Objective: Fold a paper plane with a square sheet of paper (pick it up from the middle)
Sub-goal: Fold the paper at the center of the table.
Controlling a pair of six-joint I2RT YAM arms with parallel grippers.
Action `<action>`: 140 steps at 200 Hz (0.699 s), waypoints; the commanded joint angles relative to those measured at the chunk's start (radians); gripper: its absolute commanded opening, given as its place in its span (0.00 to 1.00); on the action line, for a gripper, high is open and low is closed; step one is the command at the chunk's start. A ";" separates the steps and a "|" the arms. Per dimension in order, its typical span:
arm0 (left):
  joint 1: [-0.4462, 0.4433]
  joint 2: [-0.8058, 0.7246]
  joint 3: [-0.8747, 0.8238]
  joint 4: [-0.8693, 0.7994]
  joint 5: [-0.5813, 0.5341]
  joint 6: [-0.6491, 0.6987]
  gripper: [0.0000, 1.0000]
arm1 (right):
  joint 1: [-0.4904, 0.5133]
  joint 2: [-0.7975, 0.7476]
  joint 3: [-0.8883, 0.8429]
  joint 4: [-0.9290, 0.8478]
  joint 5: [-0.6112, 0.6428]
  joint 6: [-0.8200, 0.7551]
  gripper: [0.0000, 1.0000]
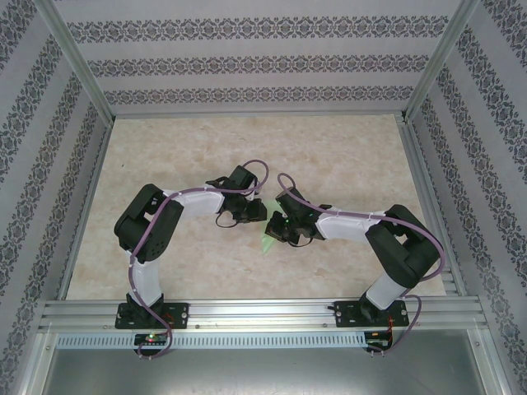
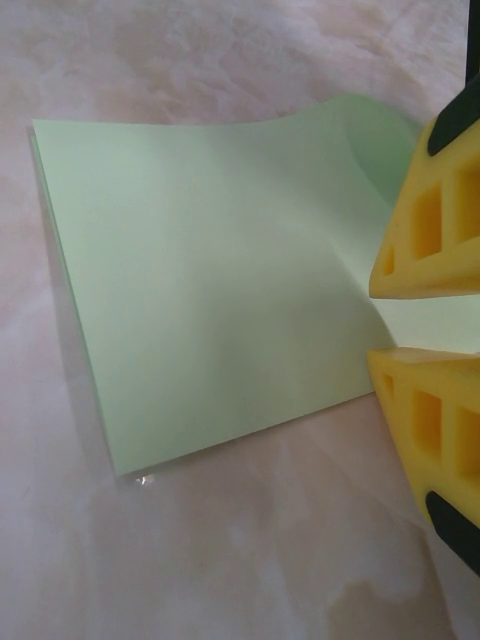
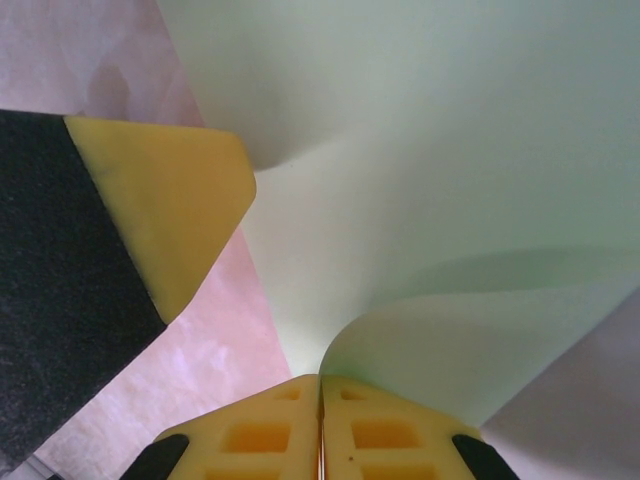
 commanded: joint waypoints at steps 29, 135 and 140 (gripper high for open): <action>-0.005 0.022 0.005 -0.012 0.004 0.004 0.22 | 0.009 0.023 0.010 0.024 0.019 0.001 0.09; -0.005 0.024 0.004 -0.014 0.006 0.006 0.22 | 0.002 0.041 0.012 0.048 0.016 0.004 0.09; -0.005 0.024 0.004 -0.014 0.007 0.007 0.21 | 0.002 0.043 0.012 0.049 0.016 0.005 0.09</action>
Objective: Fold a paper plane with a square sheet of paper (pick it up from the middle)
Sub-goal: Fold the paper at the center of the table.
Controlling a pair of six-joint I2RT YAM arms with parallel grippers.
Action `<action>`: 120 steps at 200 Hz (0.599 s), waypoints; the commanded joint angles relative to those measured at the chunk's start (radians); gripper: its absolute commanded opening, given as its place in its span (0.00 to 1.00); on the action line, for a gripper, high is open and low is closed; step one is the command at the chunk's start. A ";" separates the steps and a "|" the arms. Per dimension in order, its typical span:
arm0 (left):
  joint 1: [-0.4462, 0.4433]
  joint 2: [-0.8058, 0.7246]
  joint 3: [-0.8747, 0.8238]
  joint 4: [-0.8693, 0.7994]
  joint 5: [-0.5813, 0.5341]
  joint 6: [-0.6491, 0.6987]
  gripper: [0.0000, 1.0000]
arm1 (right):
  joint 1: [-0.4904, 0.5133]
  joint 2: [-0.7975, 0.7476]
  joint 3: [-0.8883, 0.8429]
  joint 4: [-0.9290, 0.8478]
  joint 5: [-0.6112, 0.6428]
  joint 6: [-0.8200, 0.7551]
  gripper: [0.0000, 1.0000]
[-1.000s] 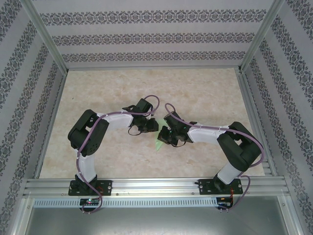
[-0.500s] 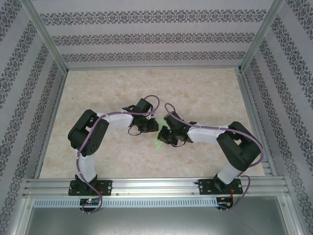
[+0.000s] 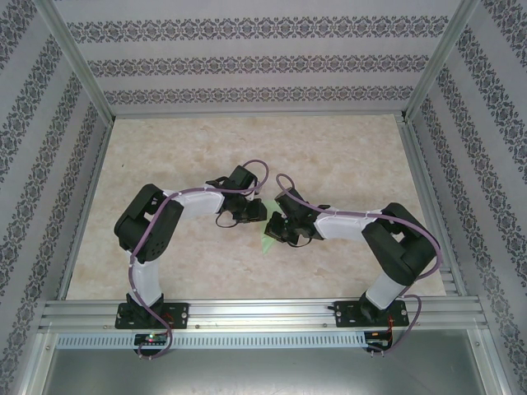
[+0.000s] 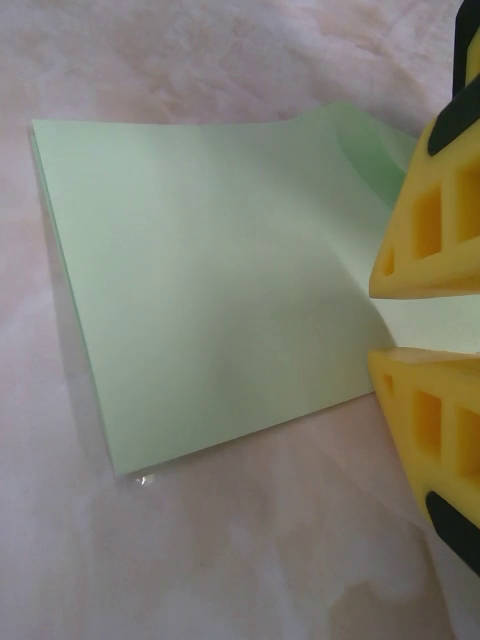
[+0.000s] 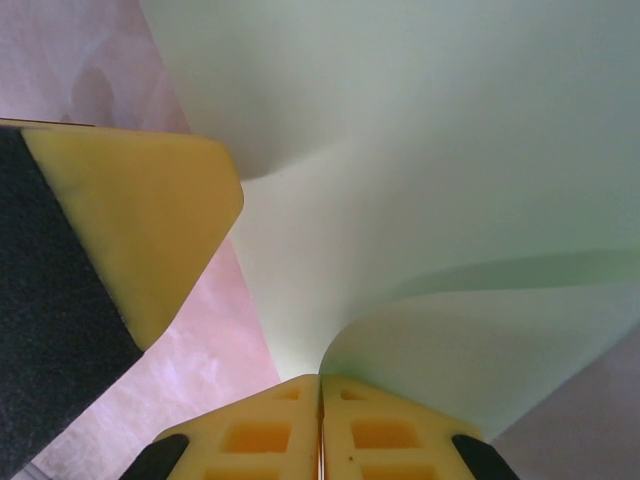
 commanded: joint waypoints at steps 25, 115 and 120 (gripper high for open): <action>-0.005 0.025 0.002 -0.014 0.007 0.007 0.22 | 0.003 0.021 0.012 0.026 0.017 0.004 0.09; -0.006 0.024 0.000 -0.014 0.006 0.007 0.21 | 0.001 0.034 0.015 0.022 0.021 0.003 0.09; -0.005 0.023 0.002 -0.014 0.006 0.007 0.22 | 0.001 0.035 0.014 0.022 0.021 0.004 0.09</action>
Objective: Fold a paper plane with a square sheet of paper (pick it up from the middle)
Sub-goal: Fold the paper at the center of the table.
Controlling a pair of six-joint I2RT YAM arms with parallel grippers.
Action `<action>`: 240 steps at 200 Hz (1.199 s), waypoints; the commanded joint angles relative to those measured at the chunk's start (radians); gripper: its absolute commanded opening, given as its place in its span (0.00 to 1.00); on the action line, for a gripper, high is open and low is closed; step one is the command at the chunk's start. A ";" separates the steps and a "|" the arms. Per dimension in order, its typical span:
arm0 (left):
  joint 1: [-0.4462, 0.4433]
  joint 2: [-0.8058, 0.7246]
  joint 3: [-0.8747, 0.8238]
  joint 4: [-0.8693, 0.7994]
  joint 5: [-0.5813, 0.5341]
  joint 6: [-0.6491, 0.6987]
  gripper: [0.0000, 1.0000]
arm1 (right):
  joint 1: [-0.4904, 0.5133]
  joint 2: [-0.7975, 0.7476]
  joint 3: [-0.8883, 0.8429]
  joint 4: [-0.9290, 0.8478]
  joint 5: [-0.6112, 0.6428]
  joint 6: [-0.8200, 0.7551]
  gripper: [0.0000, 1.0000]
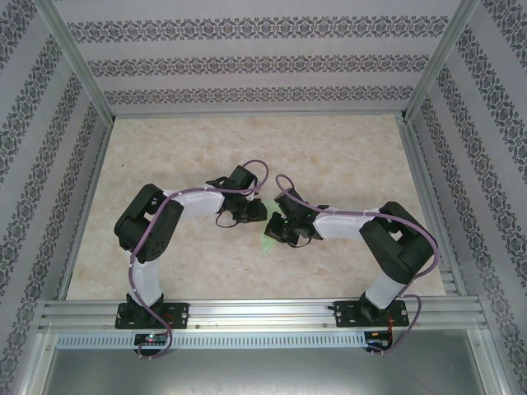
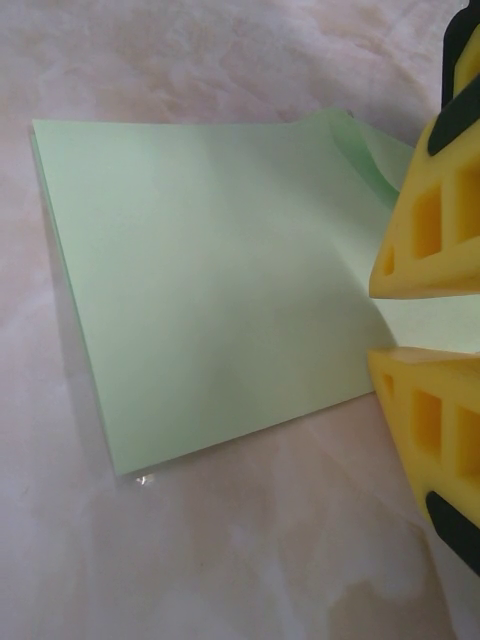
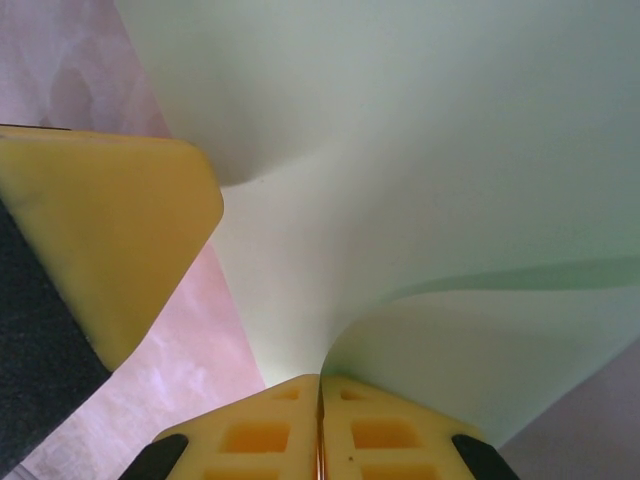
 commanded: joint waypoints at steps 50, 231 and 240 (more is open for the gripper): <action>-0.002 -0.006 0.005 -0.021 -0.005 -0.018 0.22 | 0.001 0.027 0.013 0.005 0.025 0.002 0.14; 0.173 -0.246 -0.155 0.037 0.052 -0.085 0.30 | 0.007 0.026 -0.018 -0.011 0.050 -0.003 0.30; 0.169 -0.246 -0.158 0.042 0.058 -0.083 0.29 | 0.007 0.026 -0.020 -0.011 0.052 -0.003 0.28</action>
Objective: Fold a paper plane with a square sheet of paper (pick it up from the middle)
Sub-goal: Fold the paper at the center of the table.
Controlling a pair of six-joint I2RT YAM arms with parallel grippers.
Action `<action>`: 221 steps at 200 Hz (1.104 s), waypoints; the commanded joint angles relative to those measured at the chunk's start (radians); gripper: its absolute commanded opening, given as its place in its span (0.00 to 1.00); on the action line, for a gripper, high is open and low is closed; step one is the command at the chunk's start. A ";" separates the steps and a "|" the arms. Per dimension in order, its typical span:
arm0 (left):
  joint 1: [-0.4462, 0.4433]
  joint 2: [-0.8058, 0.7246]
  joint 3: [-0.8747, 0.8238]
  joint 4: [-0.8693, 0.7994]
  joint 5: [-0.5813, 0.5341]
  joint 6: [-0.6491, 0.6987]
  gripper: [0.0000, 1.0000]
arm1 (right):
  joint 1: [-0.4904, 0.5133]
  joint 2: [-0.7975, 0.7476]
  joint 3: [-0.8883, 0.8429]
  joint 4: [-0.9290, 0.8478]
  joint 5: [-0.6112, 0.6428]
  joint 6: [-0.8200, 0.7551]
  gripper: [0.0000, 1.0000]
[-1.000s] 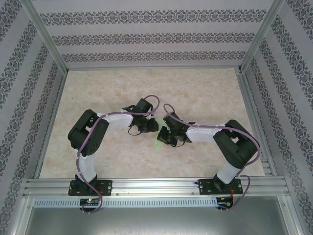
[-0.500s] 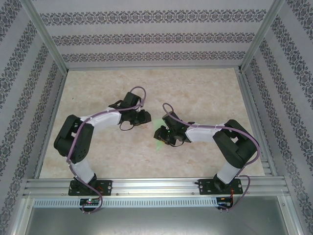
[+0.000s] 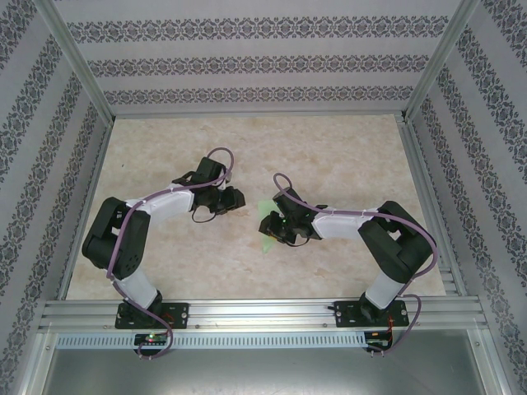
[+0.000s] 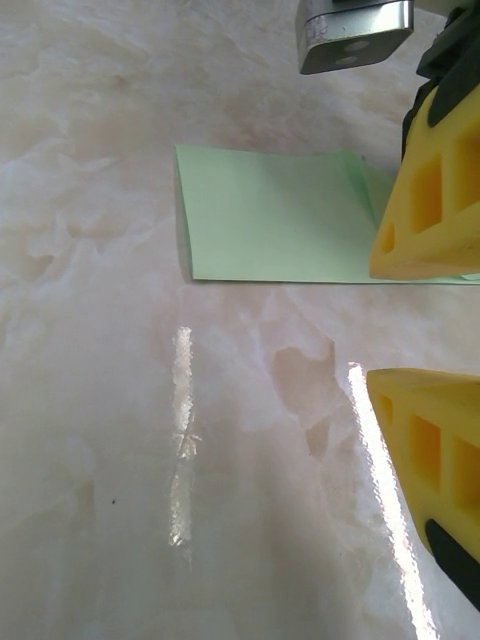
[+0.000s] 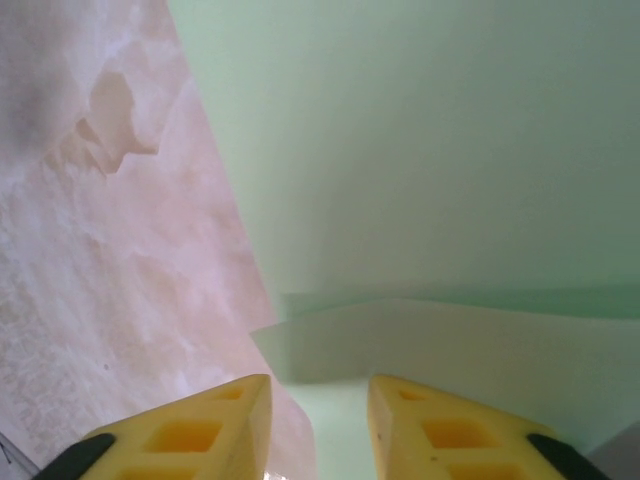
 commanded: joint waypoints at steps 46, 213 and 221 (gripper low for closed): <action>-0.056 -0.010 -0.022 0.064 0.084 -0.007 0.23 | 0.000 0.019 -0.037 -0.055 0.055 -0.001 0.06; -0.212 0.143 0.001 0.094 0.122 -0.056 0.00 | -0.006 0.011 -0.049 -0.054 0.049 0.000 0.00; -0.213 0.146 0.003 0.095 0.121 -0.056 0.00 | -0.005 0.011 -0.049 -0.054 0.048 -0.001 0.00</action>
